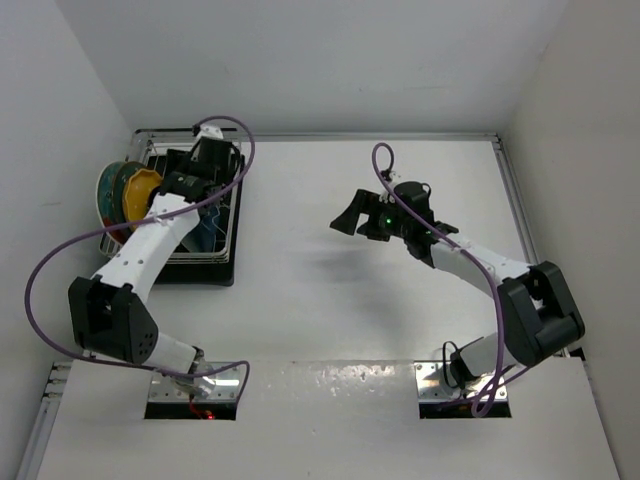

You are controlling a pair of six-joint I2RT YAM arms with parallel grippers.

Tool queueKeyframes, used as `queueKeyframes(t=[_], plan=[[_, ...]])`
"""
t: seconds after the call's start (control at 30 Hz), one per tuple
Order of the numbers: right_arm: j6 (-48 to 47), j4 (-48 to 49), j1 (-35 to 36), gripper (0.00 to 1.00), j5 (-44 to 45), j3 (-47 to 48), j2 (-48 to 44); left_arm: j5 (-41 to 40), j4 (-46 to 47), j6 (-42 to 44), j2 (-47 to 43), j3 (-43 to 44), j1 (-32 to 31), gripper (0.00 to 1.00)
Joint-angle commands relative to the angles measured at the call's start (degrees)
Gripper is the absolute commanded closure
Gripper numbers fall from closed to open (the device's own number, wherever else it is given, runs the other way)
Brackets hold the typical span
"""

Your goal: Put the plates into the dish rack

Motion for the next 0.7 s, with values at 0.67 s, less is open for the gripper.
queueKeyframes(t=[0.67], plan=[[-14.95, -31.37, -7.48, 0.0, 15.49, -9.34, -27.9, 43.95, -1.03, 37.5, -69.59, -43.55, -5.41, 0.09]])
